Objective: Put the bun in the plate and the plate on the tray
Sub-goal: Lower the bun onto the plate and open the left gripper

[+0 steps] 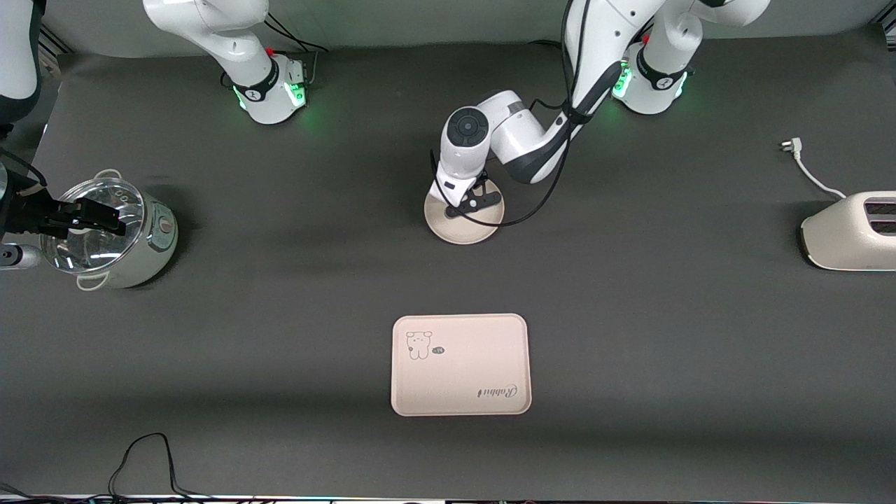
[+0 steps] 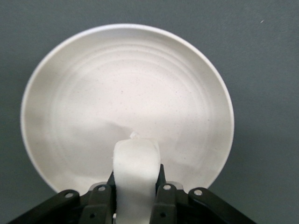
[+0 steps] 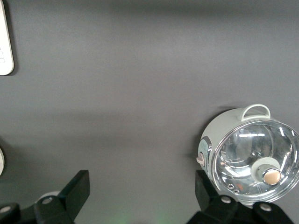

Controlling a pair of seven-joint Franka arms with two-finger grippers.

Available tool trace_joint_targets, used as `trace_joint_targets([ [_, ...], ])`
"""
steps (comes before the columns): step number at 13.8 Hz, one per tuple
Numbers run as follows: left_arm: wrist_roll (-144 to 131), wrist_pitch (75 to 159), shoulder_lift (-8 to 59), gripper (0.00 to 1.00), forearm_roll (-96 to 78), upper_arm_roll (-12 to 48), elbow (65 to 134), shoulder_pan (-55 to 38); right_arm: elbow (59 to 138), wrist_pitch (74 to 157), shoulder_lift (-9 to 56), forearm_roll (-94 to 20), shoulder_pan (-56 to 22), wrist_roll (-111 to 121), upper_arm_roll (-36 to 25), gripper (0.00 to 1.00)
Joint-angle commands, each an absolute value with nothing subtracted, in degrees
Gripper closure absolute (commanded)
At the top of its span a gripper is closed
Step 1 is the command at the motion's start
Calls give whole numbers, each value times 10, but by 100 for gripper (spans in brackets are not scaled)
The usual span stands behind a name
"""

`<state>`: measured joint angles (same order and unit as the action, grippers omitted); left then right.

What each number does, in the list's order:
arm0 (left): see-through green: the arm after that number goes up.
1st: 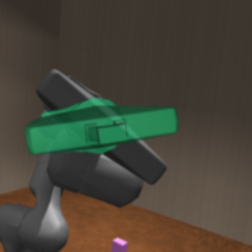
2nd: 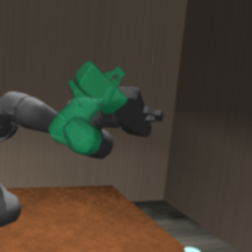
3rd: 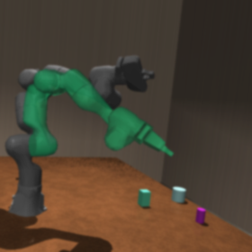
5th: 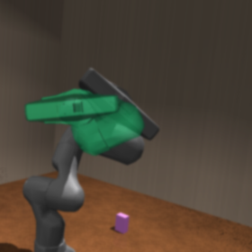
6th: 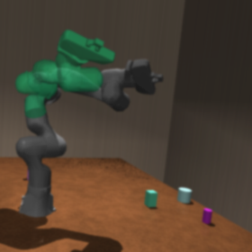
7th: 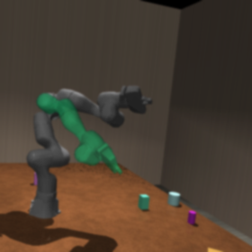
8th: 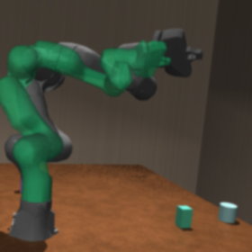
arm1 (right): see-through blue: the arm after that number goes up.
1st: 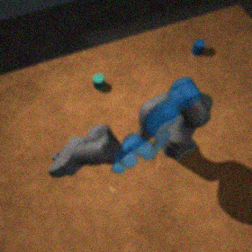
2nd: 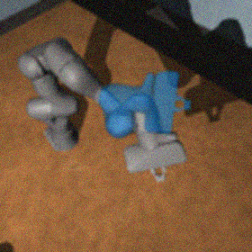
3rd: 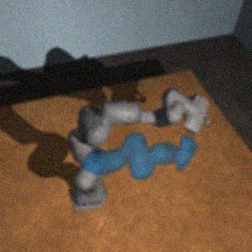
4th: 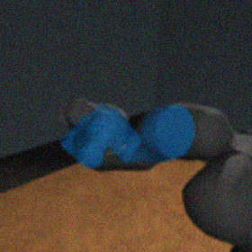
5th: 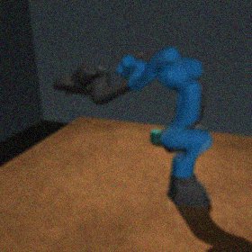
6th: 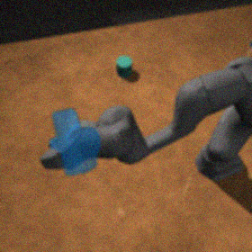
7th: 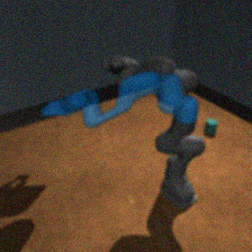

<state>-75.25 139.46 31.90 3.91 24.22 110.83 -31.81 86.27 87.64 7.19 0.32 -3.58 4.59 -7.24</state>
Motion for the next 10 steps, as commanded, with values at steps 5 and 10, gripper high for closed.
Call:
trace_joint_targets([
  [5,-786,1389,317,0,54,232,1110,-323,867,877,69,-3,-39,41,-76,0],
  [10,-751,1237,276,1,55,233,1049,-267,867,876,66,-3,-40,40,-76,0],
])
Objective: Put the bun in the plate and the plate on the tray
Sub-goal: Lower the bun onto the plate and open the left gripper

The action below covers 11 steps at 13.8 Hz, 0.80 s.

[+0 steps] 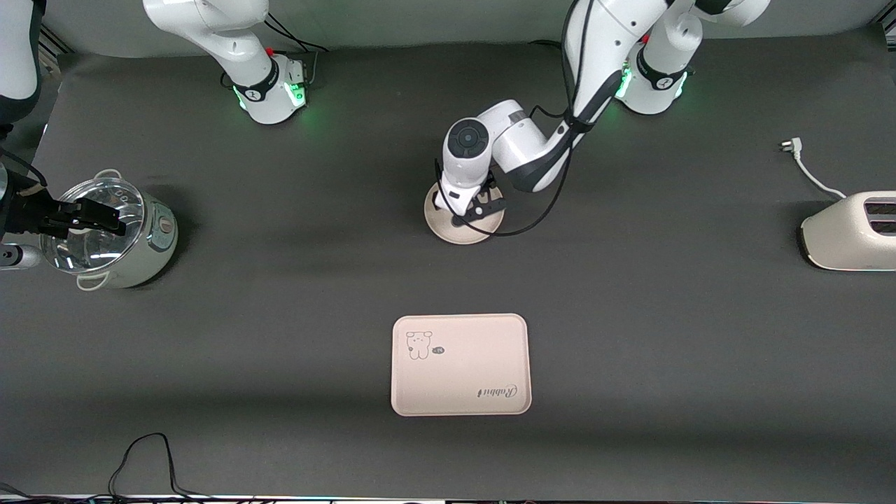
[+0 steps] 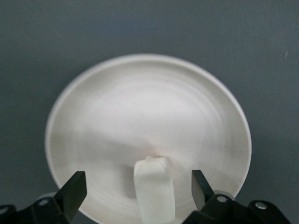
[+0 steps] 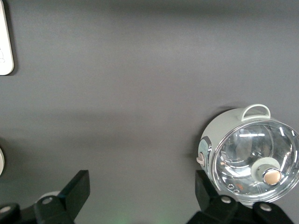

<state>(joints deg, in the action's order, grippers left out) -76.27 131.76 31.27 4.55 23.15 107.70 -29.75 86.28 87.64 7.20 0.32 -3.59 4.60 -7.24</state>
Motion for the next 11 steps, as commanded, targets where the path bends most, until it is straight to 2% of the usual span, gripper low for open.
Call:
trace_joint_targets([
  [1,-744,1183,265,1,55,232,1018,-255,867,875,65,-3,-41,39,-76,0],
  [4,-633,1030,257,1,51,232,908,-166,872,868,62,-4,-48,33,-71,0],
  [6,-552,984,257,1,52,230,861,-105,881,867,48,-20,-70,26,-72,0],
  [11,-355,941,222,1,80,229,847,20,906,865,19,-51,-155,-85,-71,0],
])
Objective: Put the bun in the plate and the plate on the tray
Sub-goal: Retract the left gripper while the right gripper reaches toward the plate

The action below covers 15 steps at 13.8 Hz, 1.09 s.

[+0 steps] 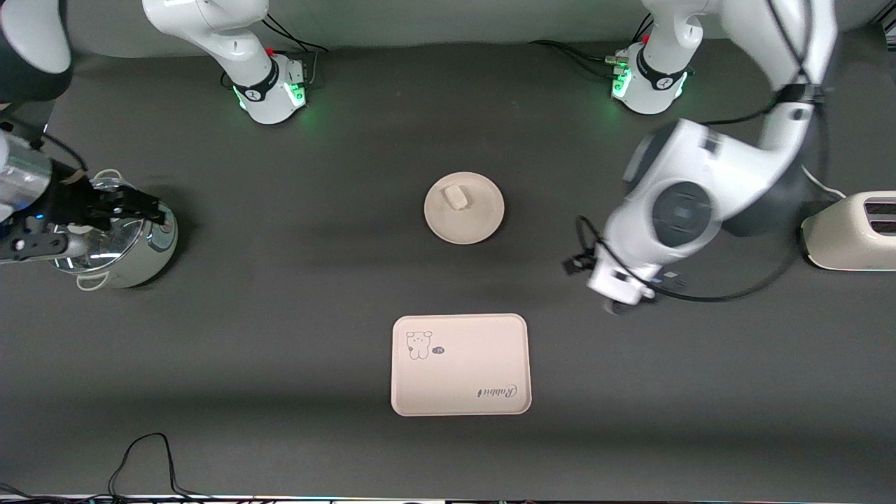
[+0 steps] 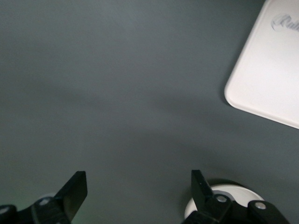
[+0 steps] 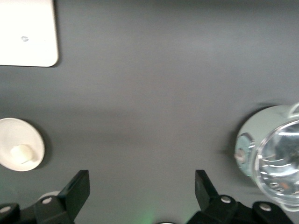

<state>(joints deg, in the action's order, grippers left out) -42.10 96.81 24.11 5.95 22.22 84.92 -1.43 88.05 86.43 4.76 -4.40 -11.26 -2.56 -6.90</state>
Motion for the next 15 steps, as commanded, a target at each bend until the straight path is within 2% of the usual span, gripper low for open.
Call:
trace_joint_targets([
  [1,-312,935,215,1,88,229,846,45,911,865,15,-54,-187,-125,-71,0],
  [5,-192,932,190,0,88,229,846,134,918,883,9,-75,-307,-285,-71,0],
  [8,-112,933,179,0,90,229,846,181,947,945,10,-79,-409,-422,-71,0],
  [11,-98,932,176,1,124,228,839,184,974,982,10,-98,-482,-464,-71,0],
  [15,-62,929,179,1,118,207,824,184,986,991,9,-104,-538,-454,-70,0],
])
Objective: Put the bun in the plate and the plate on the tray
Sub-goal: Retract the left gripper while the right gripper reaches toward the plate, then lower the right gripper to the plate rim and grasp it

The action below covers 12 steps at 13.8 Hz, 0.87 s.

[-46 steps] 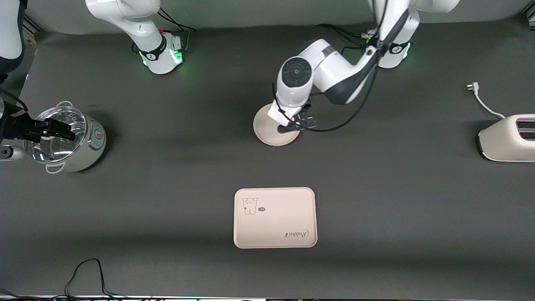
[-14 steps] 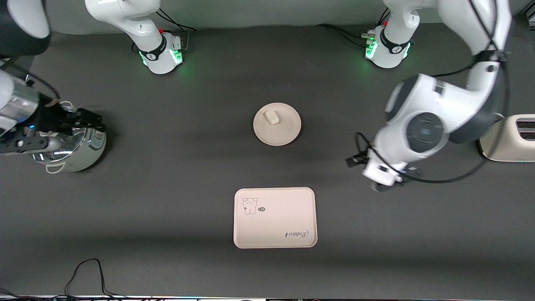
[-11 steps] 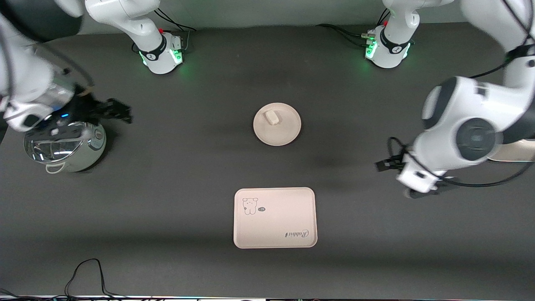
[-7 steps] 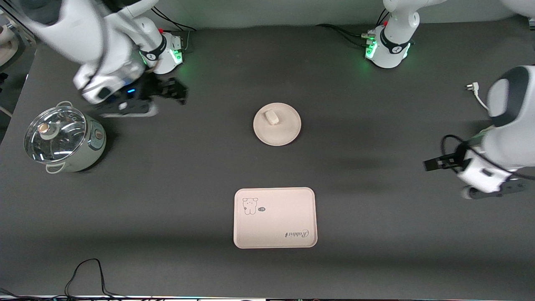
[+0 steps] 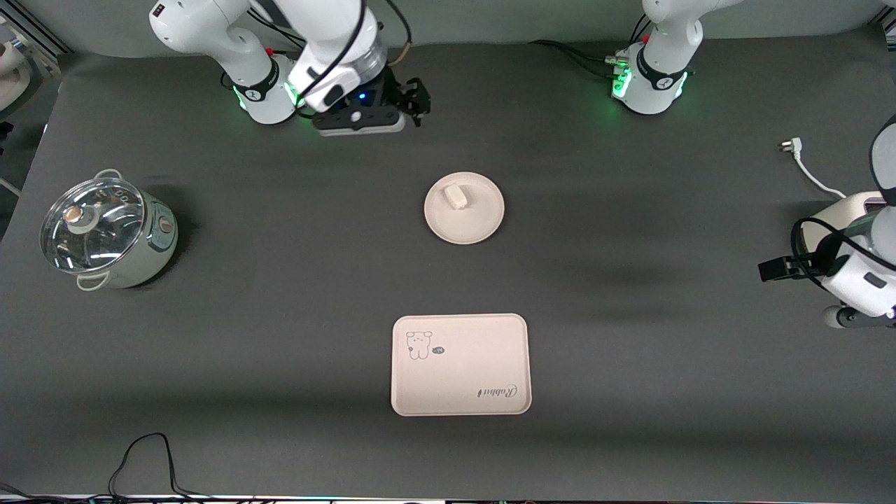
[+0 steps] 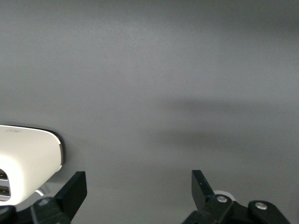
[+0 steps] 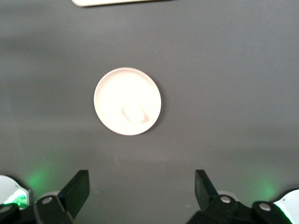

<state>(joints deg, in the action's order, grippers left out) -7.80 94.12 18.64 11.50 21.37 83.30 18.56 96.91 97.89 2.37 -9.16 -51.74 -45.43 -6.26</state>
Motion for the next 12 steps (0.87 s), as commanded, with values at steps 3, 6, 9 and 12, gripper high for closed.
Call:
trace_joint_targets([
  [3,-62,868,174,0,113,207,792,184,1039,1061,-3,-104,-548,-454,-75,0],
  [6,-73,868,116,1,70,206,841,184,1111,1152,-3,-103,-549,-451,-76,0],
  [9,-105,885,30,1,46,207,927,183,1189,1249,-2,-102,-548,-445,-76,0],
  [12,-112,894,-4,1,40,207,965,179,1276,1381,7,-102,-547,-432,-76,0],
])
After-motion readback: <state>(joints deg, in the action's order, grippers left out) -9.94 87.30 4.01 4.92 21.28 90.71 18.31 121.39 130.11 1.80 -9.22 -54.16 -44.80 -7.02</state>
